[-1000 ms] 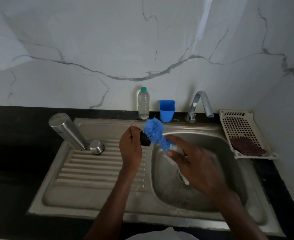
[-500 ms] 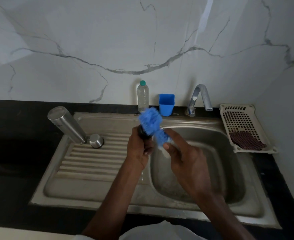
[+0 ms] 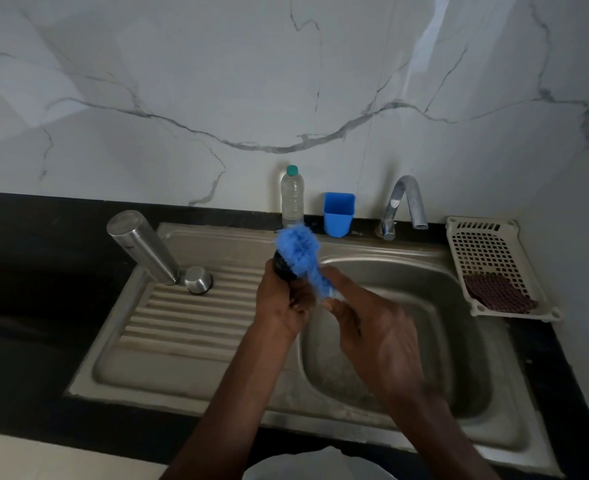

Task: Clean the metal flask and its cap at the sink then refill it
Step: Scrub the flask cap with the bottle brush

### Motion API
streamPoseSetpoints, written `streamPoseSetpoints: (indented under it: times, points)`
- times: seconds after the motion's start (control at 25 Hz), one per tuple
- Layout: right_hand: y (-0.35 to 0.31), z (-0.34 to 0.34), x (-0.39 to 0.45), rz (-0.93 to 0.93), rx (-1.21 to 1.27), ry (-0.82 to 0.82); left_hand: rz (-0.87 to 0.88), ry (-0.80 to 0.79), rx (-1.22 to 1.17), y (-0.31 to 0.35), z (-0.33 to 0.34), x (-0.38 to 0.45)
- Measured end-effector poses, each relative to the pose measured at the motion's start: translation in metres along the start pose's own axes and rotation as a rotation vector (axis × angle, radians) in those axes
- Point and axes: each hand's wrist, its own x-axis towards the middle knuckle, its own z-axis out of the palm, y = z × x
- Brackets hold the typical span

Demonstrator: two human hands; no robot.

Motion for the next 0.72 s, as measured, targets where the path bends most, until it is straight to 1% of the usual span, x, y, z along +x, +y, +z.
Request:
streamPoseSetpoints:
  times: [0.08,0.2,0.28,0.32,0.4,0.44,0.52,0.56,0.6,0.68,0.72]
  points:
    - [-0.002,-0.004,-0.005,0.057,0.04,-0.007,0.036,0.024,0.042,0.002,-0.001,-0.005]
    - [-0.008,-0.002,-0.019,-0.01,0.029,0.005,0.076,0.072,0.032,-0.003,-0.006,-0.014]
    - [-0.012,-0.004,-0.022,0.064,0.039,0.017,0.073,0.057,0.068,-0.002,-0.006,-0.021]
    - [-0.013,-0.005,-0.021,0.069,0.04,0.019,0.074,0.053,0.074,-0.002,-0.005,-0.022]
    - [-0.013,-0.006,-0.023,0.005,0.053,0.001,0.106,0.047,0.044,-0.001,-0.004,-0.02]
    - [-0.014,-0.009,-0.023,0.012,0.068,-0.016,0.135,0.041,0.061,0.0,-0.004,-0.018]
    - [-0.017,-0.017,-0.017,0.104,0.061,-0.041,0.209,0.047,0.241,0.002,-0.005,-0.017]
    - [-0.016,-0.02,-0.013,0.114,0.044,-0.045,0.254,0.063,0.351,0.003,-0.005,-0.017]
    - [-0.014,-0.022,-0.01,0.083,0.027,-0.048,0.303,0.078,0.423,0.004,-0.005,-0.017]
    - [-0.011,-0.027,-0.008,0.055,0.033,-0.079,0.383,0.075,0.468,0.009,-0.003,-0.019]
    - [-0.011,-0.029,-0.008,0.086,0.05,-0.095,0.411,0.062,0.482,0.013,-0.001,-0.019]
